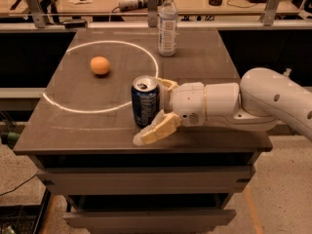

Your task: Knock pepsi can over

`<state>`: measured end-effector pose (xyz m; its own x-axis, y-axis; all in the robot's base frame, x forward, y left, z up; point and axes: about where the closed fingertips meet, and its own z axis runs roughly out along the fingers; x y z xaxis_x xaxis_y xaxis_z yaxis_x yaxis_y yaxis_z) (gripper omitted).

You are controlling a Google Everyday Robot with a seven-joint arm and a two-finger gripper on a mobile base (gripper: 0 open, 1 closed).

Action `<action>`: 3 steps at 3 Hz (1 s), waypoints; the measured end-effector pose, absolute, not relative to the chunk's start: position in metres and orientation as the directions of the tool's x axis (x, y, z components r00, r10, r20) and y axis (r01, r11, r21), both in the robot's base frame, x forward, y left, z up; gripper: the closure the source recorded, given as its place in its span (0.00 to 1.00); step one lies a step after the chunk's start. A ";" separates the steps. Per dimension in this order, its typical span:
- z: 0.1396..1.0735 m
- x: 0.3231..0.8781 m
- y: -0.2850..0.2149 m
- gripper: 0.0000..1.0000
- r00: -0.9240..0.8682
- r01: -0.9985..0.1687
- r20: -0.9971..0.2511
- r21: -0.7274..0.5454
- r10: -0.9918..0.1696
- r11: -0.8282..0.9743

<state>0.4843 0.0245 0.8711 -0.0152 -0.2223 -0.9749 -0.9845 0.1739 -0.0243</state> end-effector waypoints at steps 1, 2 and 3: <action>0.865 0.494 0.031 0.18 0.005 -0.984 -0.984 -0.037 -0.179 0.176; 0.865 0.501 0.031 0.41 0.038 -0.983 -0.989 -0.062 -0.140 0.174; 0.874 0.510 0.026 0.64 0.080 -0.983 -0.986 -0.104 -0.149 0.155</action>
Offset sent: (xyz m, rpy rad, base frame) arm 0.0284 0.0007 -0.0072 0.1313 -0.0926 -0.0006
